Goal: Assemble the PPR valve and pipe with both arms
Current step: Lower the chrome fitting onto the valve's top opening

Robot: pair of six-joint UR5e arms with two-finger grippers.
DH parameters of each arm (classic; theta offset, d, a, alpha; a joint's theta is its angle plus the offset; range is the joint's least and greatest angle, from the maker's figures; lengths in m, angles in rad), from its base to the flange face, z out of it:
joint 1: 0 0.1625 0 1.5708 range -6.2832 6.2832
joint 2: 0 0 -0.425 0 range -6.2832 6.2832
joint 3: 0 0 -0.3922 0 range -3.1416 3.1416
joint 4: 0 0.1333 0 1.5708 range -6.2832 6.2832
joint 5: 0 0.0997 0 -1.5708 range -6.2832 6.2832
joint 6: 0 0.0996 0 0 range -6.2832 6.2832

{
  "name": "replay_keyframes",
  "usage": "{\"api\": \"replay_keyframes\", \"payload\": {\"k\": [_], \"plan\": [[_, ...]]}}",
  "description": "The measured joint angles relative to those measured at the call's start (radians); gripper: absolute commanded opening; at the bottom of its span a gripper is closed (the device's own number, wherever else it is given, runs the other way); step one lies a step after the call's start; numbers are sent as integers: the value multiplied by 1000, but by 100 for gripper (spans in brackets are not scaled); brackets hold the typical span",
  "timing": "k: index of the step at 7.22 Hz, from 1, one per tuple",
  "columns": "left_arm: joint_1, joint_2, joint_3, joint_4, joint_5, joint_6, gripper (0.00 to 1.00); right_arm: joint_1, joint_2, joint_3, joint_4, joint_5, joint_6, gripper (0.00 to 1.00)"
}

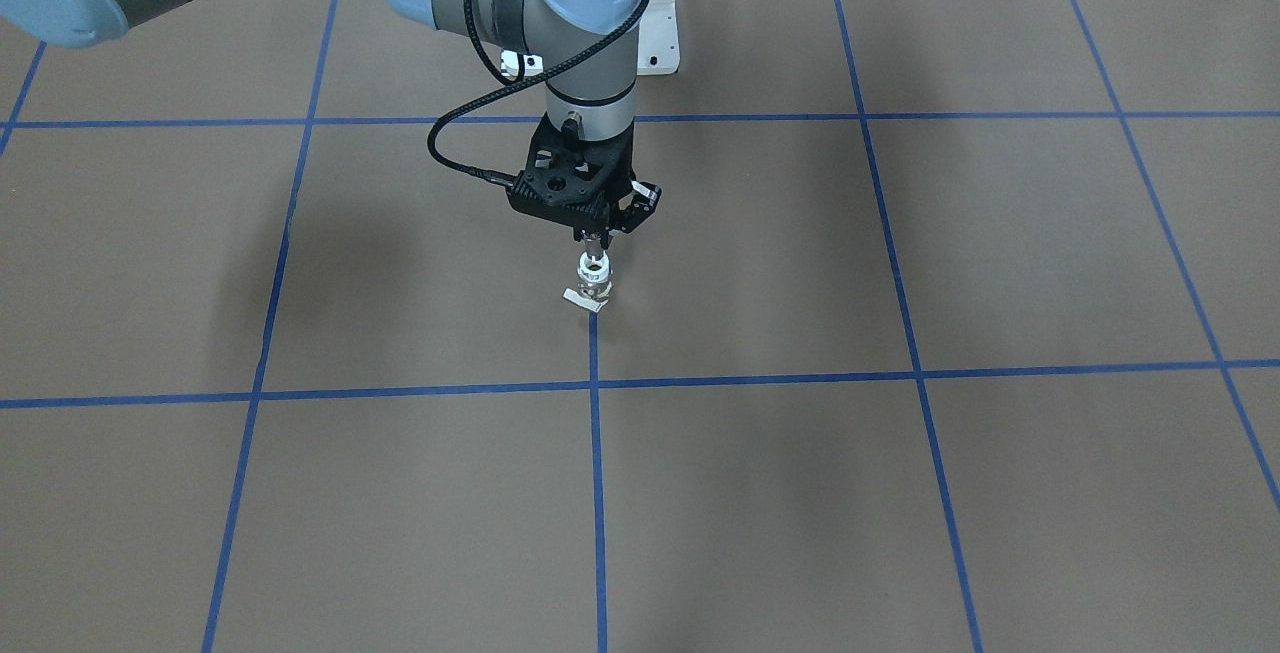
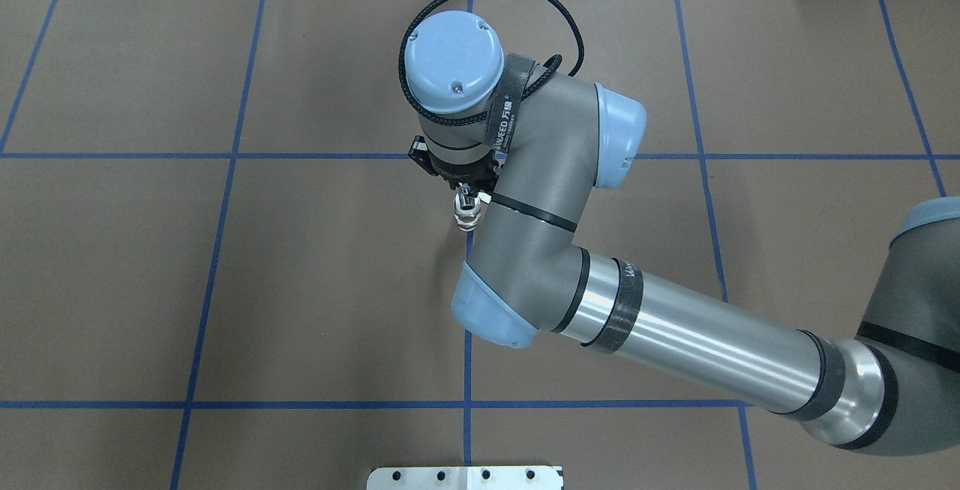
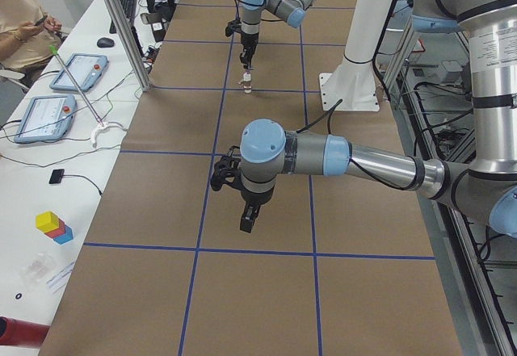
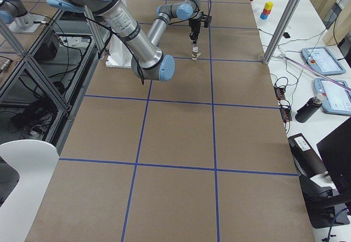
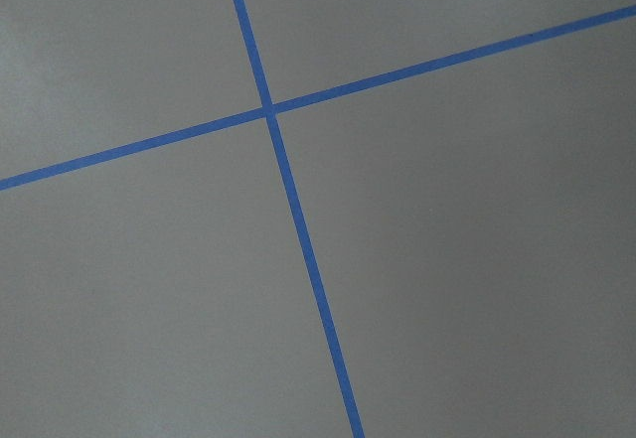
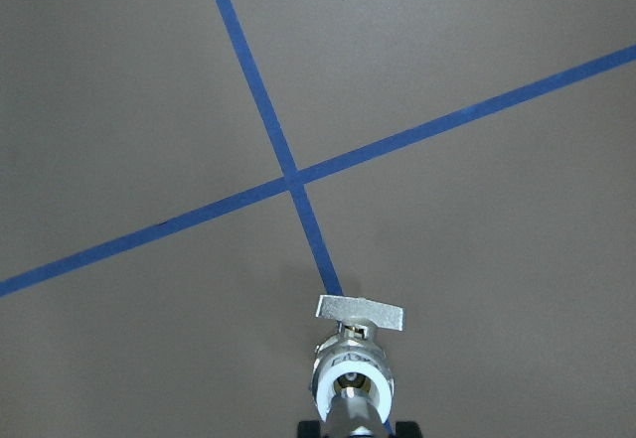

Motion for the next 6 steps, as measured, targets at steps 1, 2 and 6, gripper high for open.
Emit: {"api": "replay_keyframes", "payload": {"k": [1, 2, 6], "plan": [[-1, 0, 0, 0, 0, 0, 100, -2, 0, -4, 0, -5, 0, 0], [-1, 0, 1, 0, 0, 0, 100, -4, -1, -9, 0, -15, -1, 0], [-1, 0, 2, 0, 0, 1, 100, -7, 2, -17, 1, -24, -3, 0]]}}
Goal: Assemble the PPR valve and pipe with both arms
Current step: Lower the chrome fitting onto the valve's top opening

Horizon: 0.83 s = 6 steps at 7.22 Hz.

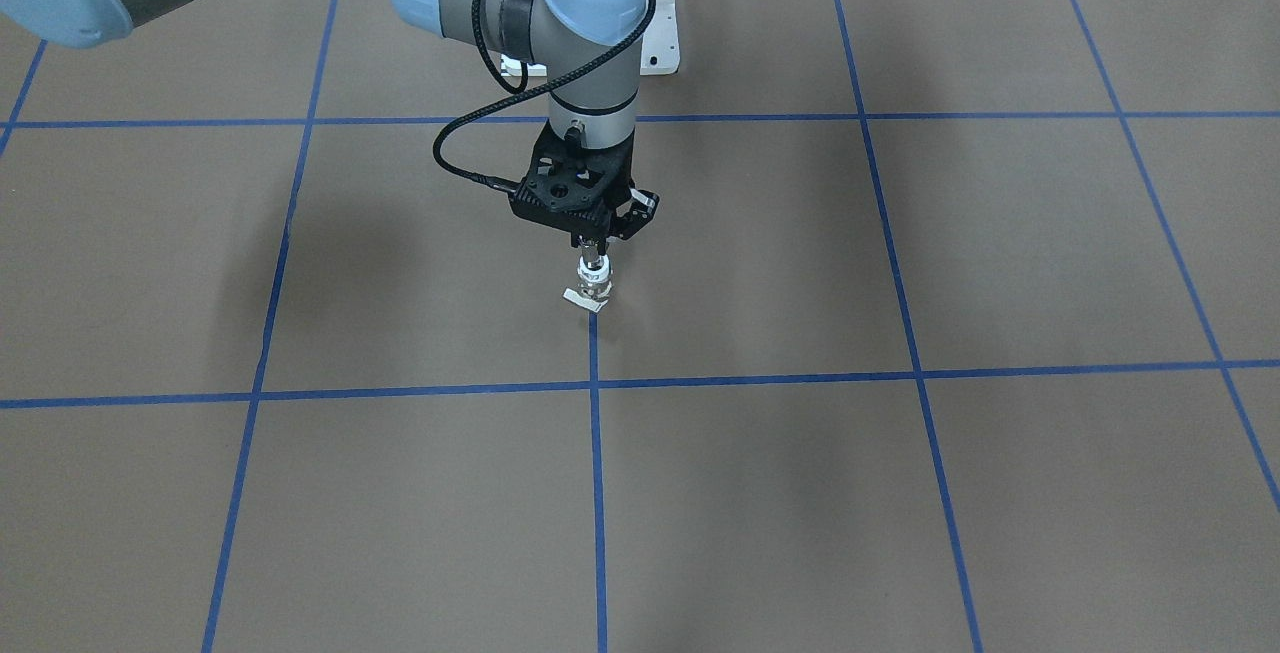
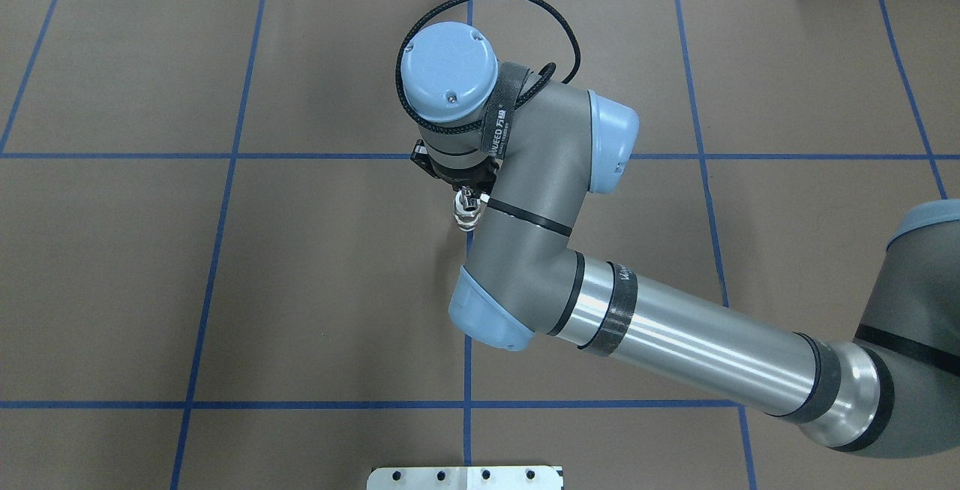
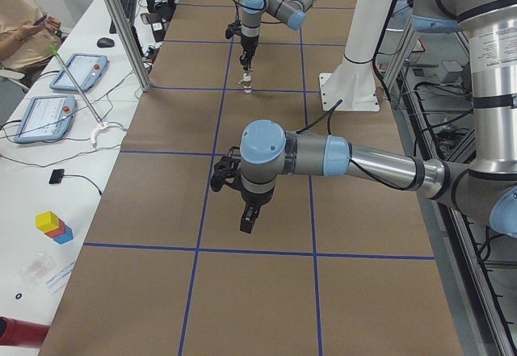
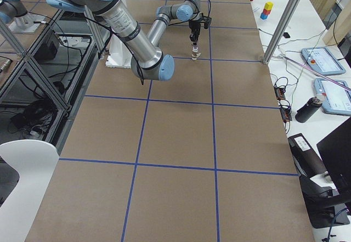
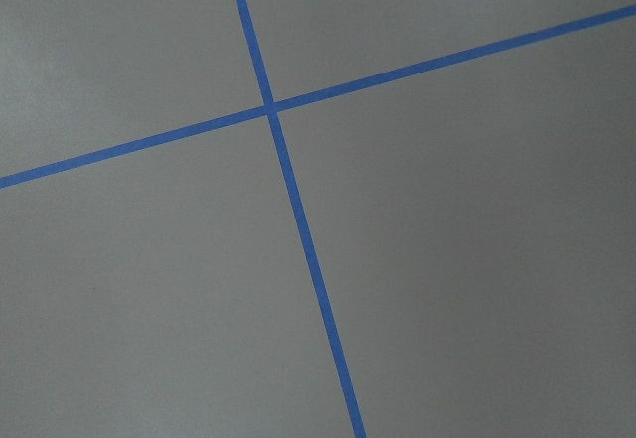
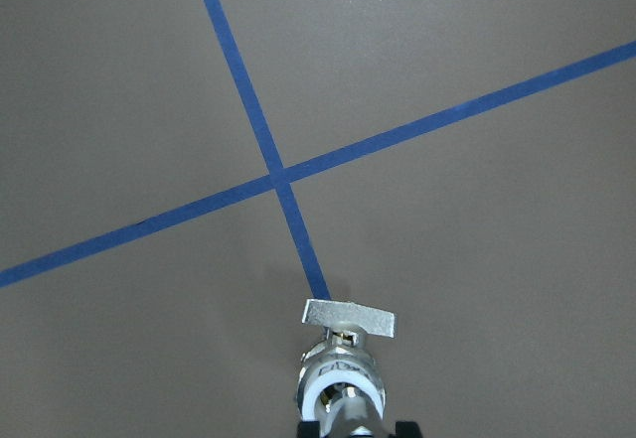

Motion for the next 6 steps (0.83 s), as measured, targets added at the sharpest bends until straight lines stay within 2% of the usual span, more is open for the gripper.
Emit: {"api": "replay_keyframes", "payload": {"k": [6], "plan": [[1, 0, 2, 0, -1, 0, 100, 1, 5, 0, 9, -17, -10, 0]]}}
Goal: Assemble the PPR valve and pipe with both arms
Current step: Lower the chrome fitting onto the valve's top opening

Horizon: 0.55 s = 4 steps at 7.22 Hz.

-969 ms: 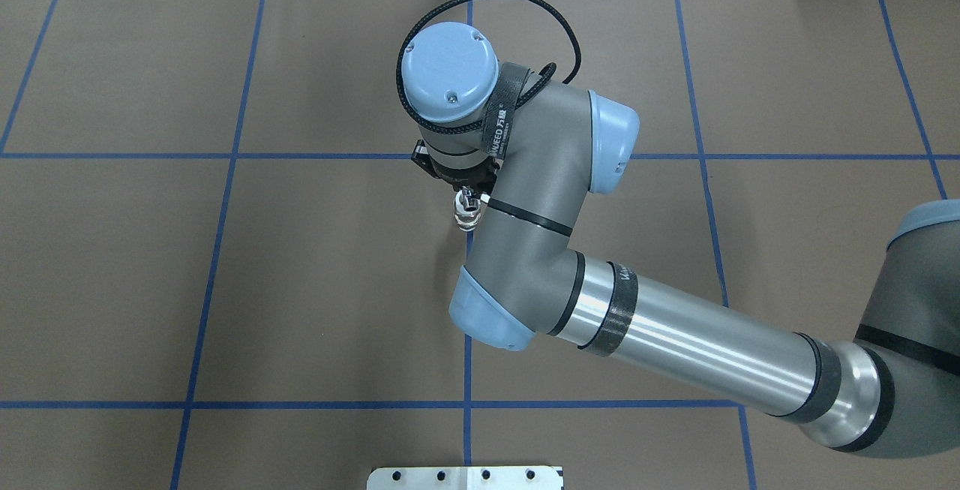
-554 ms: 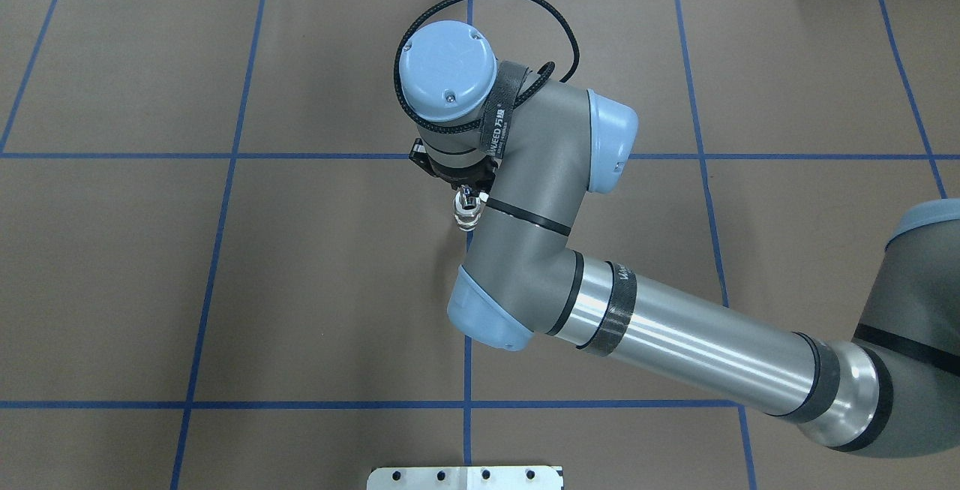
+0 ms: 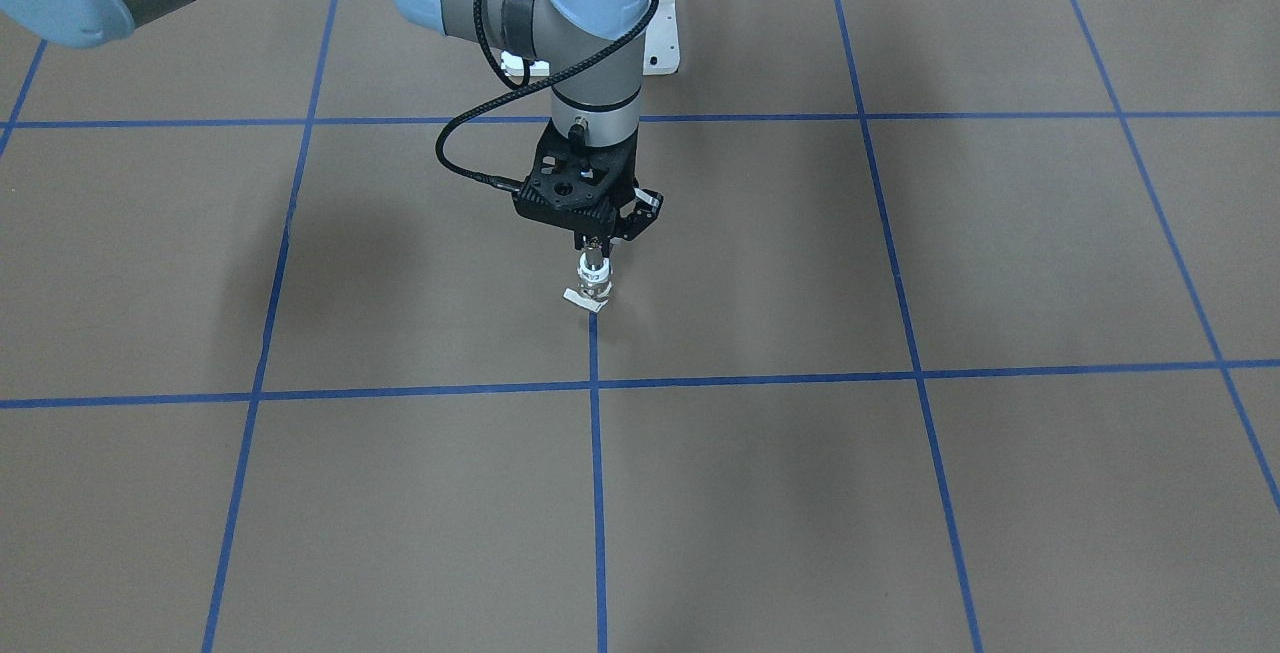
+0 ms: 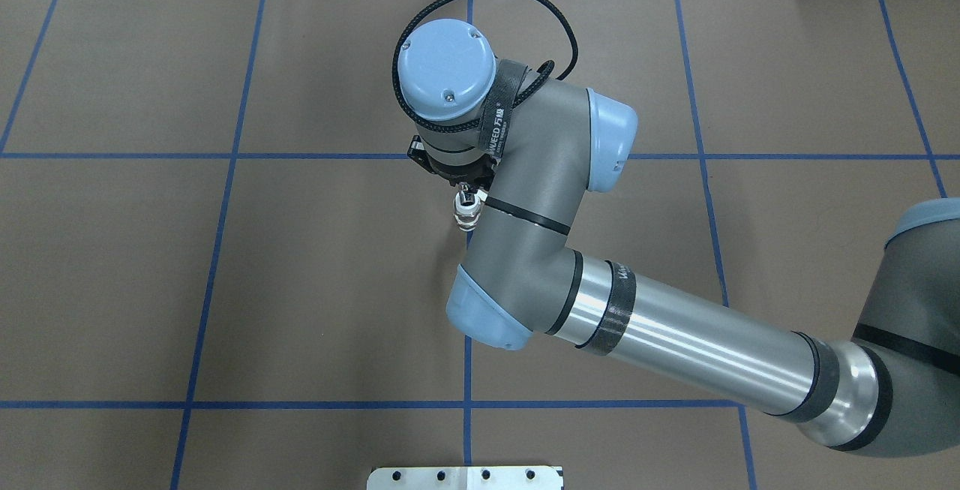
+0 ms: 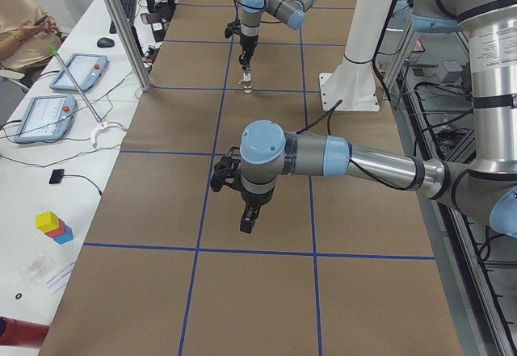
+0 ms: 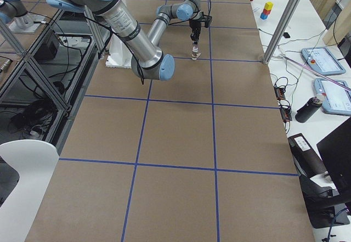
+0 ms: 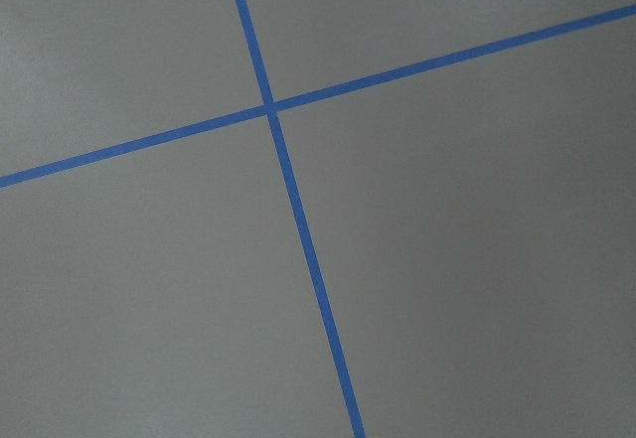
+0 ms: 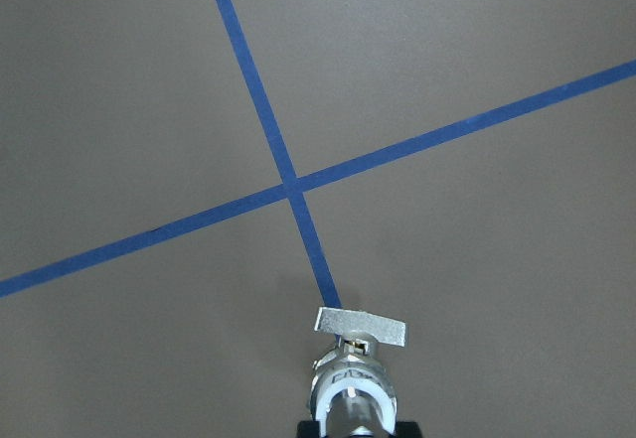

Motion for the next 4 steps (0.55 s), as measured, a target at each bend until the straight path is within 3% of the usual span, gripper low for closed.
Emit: {"api": "replay_keyframes", "payload": {"k": [4], "plan": [[1, 0, 2, 0, 0, 0, 100, 0, -1, -2, 11, -2, 0, 0]]}}
